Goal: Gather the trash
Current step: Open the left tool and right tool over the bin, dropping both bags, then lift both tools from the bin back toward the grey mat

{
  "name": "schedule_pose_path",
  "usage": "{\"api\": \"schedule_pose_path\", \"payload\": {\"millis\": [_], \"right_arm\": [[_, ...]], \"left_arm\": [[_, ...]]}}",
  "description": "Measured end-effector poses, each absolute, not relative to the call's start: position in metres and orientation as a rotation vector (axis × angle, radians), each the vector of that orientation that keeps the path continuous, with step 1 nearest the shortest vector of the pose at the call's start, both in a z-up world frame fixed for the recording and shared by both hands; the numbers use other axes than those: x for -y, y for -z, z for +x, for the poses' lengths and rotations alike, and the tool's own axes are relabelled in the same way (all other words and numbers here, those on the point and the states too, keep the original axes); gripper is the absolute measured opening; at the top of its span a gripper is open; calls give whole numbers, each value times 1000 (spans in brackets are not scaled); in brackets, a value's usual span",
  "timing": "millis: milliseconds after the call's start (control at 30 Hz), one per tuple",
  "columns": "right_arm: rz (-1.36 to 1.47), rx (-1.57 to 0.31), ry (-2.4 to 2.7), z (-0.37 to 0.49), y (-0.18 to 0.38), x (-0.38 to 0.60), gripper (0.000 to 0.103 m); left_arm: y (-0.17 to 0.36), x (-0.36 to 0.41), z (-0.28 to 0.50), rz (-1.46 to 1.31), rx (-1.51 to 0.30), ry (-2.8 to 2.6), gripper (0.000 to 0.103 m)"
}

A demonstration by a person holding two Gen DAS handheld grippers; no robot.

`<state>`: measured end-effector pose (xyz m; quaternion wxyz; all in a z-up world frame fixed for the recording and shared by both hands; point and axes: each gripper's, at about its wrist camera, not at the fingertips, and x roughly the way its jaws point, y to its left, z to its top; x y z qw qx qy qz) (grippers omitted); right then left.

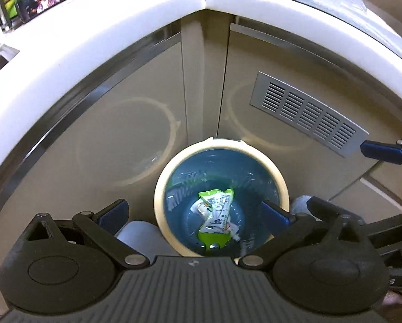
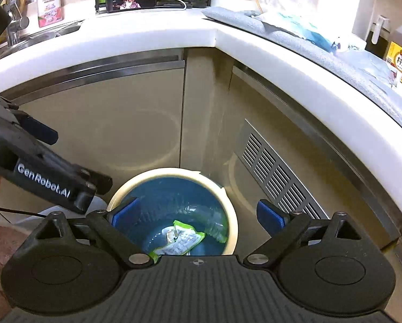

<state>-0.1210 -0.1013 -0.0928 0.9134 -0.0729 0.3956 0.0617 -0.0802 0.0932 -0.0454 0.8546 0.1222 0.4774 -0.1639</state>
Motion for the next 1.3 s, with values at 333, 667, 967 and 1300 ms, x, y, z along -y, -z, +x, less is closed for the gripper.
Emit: {"api": "schedule_pose_path", "payload": {"millis": [333, 667, 967, 1300], "right_arm": [[-154, -774, -130, -139, 83, 95, 95], [-156, -751, -120, -145, 79, 96, 95], [-155, -758, -119, -145, 80, 95, 95], [-163, -769, -126, -143, 82, 95, 96]], "left_arm": [[30, -87, -98, 295, -926, 349, 103], [39, -83, -95, 307, -904, 348, 103], [42, -83, -94, 316, -905, 343, 103], [45, -83, -93, 317, -911, 346, 103]]}}
